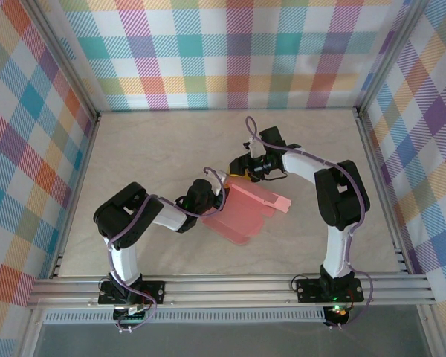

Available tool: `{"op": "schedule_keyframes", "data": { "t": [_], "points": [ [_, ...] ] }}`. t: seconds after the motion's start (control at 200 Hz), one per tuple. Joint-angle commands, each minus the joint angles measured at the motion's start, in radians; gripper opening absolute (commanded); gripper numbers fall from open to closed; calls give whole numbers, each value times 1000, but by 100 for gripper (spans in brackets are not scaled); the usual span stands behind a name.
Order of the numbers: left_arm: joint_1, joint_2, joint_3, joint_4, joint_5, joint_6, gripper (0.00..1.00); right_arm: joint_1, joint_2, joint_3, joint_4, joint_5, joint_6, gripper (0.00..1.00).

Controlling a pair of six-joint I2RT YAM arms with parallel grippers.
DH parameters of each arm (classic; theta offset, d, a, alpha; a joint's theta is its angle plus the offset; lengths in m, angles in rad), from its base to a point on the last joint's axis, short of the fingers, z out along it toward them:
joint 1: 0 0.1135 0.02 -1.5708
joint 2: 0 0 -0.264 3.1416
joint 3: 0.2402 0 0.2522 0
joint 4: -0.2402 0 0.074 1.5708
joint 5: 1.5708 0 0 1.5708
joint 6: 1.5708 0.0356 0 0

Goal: Fold the paper box

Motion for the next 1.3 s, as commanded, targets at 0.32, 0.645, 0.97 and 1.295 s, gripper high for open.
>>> {"op": "schedule_keyframes", "data": {
  "t": [0.32, 0.645, 0.97, 1.295],
  "points": [
    [-9, 66, 5, 103, -25, -25, 24, 5, 15, -44, 16, -53, -10, 53],
    [-6, 108, 49, 138, -21, -41, 16, 4, 15, -74, 60, -98, 26, 50],
    [-7, 124, 56, 150, -36, -61, 0, 4, -8, -130, 127, -104, 98, 49],
    [-5, 115, 44, 170, -9, -107, 0, 5, -81, -197, 224, -67, 199, 58]
  ]
}}
